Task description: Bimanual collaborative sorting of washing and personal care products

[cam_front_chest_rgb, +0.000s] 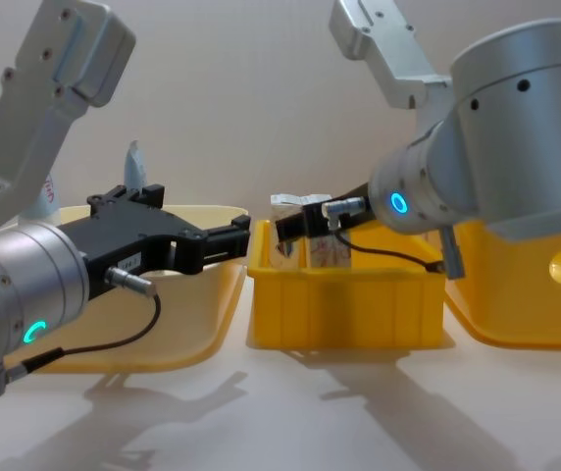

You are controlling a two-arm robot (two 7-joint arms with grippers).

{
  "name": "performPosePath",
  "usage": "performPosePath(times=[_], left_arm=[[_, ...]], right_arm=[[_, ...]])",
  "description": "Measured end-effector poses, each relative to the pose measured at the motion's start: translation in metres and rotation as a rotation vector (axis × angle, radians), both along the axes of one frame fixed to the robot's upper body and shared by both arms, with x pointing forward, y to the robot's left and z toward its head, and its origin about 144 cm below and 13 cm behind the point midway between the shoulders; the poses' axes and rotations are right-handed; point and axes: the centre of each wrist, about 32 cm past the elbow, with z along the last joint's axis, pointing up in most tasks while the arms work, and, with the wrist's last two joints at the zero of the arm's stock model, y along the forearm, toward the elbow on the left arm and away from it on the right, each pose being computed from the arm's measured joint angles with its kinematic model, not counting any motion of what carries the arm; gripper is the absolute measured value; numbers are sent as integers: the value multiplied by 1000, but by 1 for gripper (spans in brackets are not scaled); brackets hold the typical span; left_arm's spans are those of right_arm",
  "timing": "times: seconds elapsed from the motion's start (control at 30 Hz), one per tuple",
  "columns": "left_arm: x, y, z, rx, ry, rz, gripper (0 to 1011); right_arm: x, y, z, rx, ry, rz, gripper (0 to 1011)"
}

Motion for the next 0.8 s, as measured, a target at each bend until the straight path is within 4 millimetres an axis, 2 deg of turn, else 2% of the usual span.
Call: performPosePath(times=[0.4,0.57,0.67,0.7,0.77,0.8], left_arm=[[0,0,0,0,0,0,1000],[0,0,0,0,0,0,1001],[0,0,0,0,0,0,1000],[0,0,0,0,0,0,1000],[0,0,0,0,0,0,1001],[0,0,0,0,0,0,1001]], right_arm=[[4,4,-1,1,19,-4,1000],[5,5,-1,1,23,-4,904],[5,5,-1,1,25,-5,810],[5,5,-1,1,25,-5,810],[6,6,-1,1,26,-5,709],[6,6,-1,1,27,-5,689]])
